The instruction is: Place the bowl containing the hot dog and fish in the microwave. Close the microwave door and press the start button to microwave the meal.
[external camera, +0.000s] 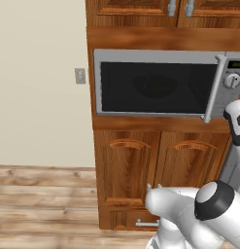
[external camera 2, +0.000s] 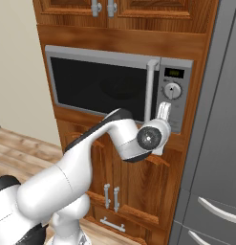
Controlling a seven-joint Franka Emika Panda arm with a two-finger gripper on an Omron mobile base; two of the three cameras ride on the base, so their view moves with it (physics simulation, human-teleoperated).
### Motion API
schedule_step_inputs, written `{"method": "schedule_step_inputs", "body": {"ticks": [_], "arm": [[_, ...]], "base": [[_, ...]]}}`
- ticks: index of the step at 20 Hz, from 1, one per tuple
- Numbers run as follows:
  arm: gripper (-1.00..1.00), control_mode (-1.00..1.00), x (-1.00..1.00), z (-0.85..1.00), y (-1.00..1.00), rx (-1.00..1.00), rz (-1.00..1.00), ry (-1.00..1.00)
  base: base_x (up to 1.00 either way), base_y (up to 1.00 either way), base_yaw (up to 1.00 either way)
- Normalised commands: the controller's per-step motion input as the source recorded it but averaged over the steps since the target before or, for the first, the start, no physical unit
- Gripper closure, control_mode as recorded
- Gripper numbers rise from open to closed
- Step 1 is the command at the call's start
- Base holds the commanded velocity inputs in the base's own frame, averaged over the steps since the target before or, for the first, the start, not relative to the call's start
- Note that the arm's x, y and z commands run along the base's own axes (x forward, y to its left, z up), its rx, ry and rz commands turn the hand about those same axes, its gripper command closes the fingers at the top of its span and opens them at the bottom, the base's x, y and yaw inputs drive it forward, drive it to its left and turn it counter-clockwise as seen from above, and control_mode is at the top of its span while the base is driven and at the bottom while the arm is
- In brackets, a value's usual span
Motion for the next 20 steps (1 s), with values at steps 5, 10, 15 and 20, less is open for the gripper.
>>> {"method": "schedule_step_inputs", "body": {"ticks": [5, 10, 15, 20], "arm": [[1.0, -1.0, 0.04, -0.06, -0.09, 0.08, 0.0, 0.0], [1.0, -1.0, 0.08, 0.0, -0.12, 0.08, 0.0, 0.0], [1.0, -1.0, 0.17, -0.02, -0.12, 0.07, 0.0, 0.0], [1.0, -1.0, 0.2, -0.07, -0.06, 0.04, 0.0, 0.0]], "base": [[0.0, 0.0, 0.0], [0.0, 0.0, 0.0], [0.0, 0.0, 0.0], [0.0, 0.0, 0.0]]}}
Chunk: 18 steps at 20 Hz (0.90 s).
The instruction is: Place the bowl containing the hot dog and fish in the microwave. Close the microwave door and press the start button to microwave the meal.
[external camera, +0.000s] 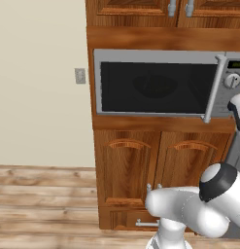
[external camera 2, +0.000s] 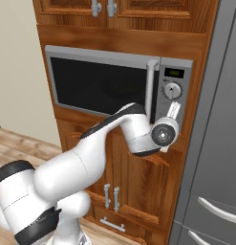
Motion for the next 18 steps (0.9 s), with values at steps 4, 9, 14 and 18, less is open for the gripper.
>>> {"method": "schedule_step_inputs", "body": {"ticks": [4, 9, 14, 18], "arm": [[1.0, -1.0, 0.19, -0.21, -0.02, 0.02, 0.0, 0.0], [1.0, -1.0, 0.21, -0.21, -0.08, 0.02, 0.0, 0.0], [1.0, -1.0, 0.18, -0.05, -0.18, 0.03, 0.0, 0.0], [1.0, -1.0, 0.17, -0.03, -0.18, 0.03, 0.0, 0.0]], "base": [[0.0, 0.0, 0.0], [0.0, 0.0, 0.0], [0.0, 0.0, 0.0], [0.0, 0.0, 0.0]]}}
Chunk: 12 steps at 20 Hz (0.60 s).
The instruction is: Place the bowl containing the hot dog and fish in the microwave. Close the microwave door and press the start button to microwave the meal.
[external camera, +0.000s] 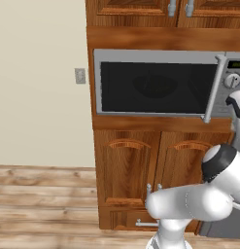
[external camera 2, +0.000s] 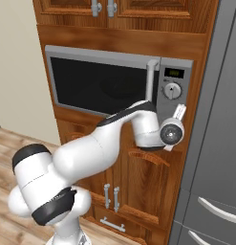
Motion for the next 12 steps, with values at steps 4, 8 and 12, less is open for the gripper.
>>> {"method": "schedule_step_inputs", "body": {"ticks": [4, 8, 12], "arm": [[1.0, -1.0, 0.18, -0.09, -0.11, 0.02, 0.0, 0.0], [1.0, -1.0, 0.21, -0.15, -0.07, 0.01, 0.0, 0.0], [1.0, -1.0, 0.22, -0.09, -0.11, 0.02, 0.0, 0.0]], "base": [[0.0, 0.0, 0.0], [0.0, 0.0, 0.0], [0.0, 0.0, 0.0]]}}
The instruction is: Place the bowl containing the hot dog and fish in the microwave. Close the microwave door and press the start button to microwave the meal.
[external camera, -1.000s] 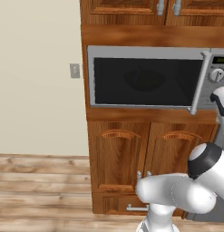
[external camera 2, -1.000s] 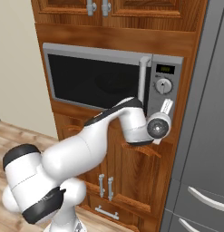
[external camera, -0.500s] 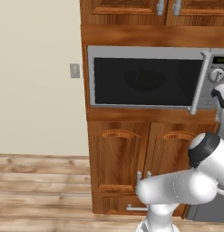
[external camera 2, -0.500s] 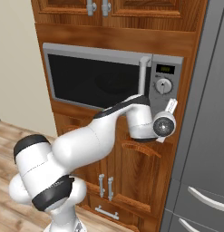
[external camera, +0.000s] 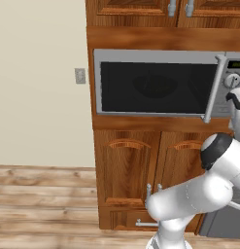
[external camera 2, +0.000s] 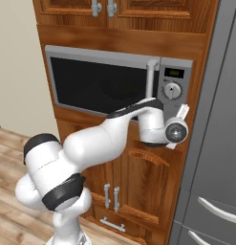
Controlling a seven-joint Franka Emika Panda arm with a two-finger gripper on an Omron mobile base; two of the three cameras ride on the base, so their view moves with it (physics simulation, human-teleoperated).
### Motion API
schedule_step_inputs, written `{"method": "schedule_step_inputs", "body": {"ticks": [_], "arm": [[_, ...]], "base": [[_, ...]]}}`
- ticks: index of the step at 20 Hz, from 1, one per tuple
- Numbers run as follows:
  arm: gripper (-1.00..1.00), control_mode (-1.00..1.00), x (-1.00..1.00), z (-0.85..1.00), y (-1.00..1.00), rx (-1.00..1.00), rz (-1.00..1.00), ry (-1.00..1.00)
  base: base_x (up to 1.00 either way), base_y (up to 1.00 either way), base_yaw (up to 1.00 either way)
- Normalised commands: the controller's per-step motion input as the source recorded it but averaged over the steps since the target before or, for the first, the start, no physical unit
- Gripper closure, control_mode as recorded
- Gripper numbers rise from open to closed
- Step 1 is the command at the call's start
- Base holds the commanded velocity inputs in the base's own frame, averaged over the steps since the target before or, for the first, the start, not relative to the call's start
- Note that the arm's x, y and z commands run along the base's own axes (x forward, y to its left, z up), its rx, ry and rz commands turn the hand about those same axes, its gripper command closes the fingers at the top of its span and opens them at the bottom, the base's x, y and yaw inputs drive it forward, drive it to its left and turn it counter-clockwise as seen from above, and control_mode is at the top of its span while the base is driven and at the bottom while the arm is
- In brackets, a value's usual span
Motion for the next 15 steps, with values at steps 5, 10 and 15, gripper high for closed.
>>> {"method": "schedule_step_inputs", "body": {"ticks": [5, 10, 15], "arm": [[1.0, -1.0, 0.23, -0.04, -0.16, 0.03, 0.0, 0.0], [1.0, -1.0, 0.28, -0.17, -0.05, 0.02, 0.0, -0.01], [1.0, -1.0, 0.47, -0.34, 0.0, 0.0, -0.01, -0.13]], "base": [[0.0, 0.0, 0.0], [0.0, 0.0, 0.0], [0.0, 0.0, 0.0]]}}
